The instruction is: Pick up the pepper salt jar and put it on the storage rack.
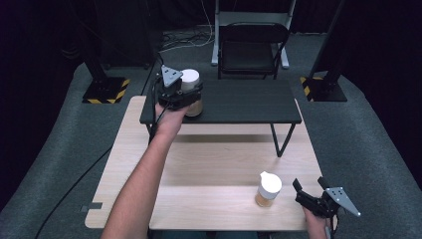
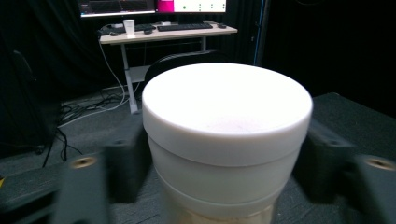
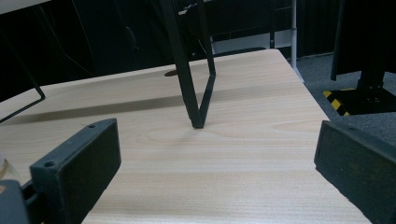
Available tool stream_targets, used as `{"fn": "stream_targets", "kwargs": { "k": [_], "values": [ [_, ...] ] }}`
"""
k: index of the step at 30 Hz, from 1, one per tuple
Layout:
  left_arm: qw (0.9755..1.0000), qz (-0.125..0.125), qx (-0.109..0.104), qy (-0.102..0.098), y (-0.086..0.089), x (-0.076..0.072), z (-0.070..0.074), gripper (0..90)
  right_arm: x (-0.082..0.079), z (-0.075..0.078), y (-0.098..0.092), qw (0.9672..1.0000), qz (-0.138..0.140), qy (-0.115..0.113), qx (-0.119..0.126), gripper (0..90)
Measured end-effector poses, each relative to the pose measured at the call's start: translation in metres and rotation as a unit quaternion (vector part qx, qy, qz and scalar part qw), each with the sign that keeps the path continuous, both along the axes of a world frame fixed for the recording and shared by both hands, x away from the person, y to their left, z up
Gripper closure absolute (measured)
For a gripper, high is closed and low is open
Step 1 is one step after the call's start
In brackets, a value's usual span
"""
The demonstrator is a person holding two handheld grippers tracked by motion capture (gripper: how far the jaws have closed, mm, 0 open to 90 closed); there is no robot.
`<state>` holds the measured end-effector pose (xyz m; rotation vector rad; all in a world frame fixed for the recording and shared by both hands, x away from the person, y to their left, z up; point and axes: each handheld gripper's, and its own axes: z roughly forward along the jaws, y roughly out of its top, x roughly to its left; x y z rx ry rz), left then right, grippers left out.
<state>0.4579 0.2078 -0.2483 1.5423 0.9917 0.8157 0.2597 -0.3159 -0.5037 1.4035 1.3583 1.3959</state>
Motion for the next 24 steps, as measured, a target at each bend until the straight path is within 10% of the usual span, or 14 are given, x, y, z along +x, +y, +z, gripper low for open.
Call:
{"fn": "stream_targets", "kwargs": {
  "k": [5, 24],
  "values": [
    [0.9999, 0.001, -0.016, 0.004, 0.001, -0.004, -0.001, 0.0, 0.0, 0.0, -0.001, 1.0, 0.002, 0.0, 0.0, 0.0],
    [0.9999, 0.012, -0.004, 0.004, 0.013, -0.031, 0.0, 0.0, -0.001, -0.001, 0.0, 1.0, -0.004, -0.003, 0.007, 0.0]
  ]
}}
